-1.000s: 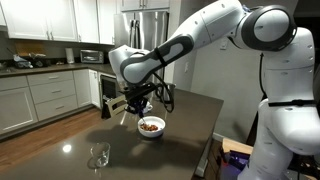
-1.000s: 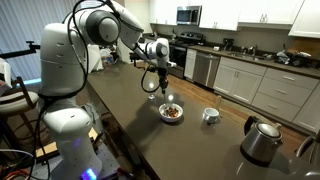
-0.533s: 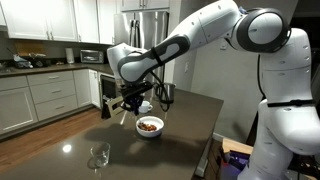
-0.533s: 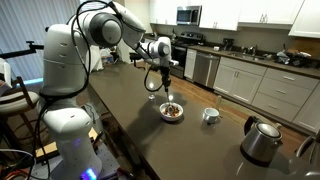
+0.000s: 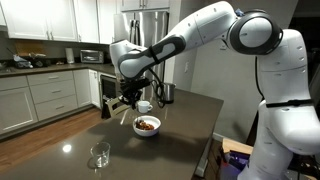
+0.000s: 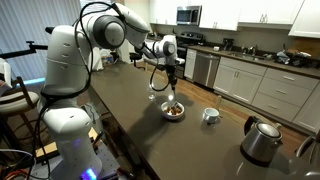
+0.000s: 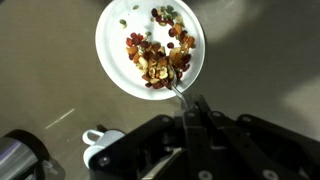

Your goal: Stir the contents of the bowl

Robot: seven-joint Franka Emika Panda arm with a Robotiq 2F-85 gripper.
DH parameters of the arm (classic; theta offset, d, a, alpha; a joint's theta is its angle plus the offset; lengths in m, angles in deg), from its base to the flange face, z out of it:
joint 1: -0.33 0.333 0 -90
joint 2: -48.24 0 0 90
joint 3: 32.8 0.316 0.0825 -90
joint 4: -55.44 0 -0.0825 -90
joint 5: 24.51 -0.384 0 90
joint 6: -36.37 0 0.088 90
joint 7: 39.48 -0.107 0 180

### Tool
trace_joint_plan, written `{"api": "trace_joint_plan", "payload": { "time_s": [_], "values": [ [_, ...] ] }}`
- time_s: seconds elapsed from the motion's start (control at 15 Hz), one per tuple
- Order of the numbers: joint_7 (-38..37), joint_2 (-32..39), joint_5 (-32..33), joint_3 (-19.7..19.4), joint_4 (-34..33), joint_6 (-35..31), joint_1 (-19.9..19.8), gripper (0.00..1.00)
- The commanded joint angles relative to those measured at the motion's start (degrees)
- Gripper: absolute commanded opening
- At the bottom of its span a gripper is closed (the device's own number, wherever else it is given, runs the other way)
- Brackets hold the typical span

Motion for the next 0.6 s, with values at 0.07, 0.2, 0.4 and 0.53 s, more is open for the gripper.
{"api": "trace_joint_plan", "payload": {
  "time_s": [0.07, 0.2, 0.4, 0.53],
  "values": [
    [0.85, 0.49, -0.78, -0.93, -1.5, -0.84, -1.28, 0.04],
    [0.65, 0.18, -0.71, -1.43, -1.03, -1.24, -1.65, 0.04],
    [0.44, -0.21, -0.76, -2.0, -0.38, -1.58, -2.16, 0.04],
    [0.36, -0.54, -0.81, -2.43, 0.24, -1.72, -2.43, 0.04]
  ]
}}
